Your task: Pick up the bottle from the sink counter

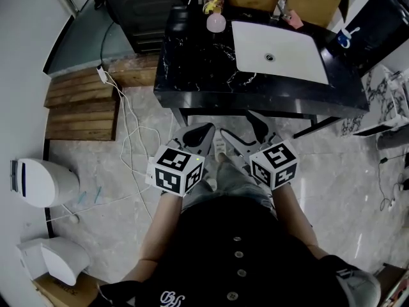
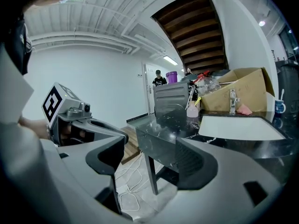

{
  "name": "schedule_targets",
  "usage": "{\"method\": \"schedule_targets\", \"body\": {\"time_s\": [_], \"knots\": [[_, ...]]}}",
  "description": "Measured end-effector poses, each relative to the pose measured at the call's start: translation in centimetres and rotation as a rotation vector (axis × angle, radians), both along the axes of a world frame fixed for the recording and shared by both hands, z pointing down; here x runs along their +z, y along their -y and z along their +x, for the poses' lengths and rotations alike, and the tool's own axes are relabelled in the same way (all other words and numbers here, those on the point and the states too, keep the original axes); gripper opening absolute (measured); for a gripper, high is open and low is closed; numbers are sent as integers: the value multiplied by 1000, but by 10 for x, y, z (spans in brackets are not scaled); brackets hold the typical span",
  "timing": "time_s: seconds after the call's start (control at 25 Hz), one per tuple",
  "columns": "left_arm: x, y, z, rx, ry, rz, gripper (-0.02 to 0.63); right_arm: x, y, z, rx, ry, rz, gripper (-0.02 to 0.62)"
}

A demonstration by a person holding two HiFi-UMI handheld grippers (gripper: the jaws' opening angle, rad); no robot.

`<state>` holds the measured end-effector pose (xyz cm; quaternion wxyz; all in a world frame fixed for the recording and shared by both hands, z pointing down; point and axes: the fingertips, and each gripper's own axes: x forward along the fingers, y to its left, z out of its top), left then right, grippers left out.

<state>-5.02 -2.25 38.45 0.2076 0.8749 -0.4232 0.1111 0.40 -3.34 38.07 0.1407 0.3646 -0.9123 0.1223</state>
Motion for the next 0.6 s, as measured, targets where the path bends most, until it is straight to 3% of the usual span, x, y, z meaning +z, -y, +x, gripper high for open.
{"method": "schedule_targets", "body": {"time_s": [0.6], "knots": [[-9,111,-28,-61,30,41,17,-10,115,-11,-49,-17,30,345]]}}
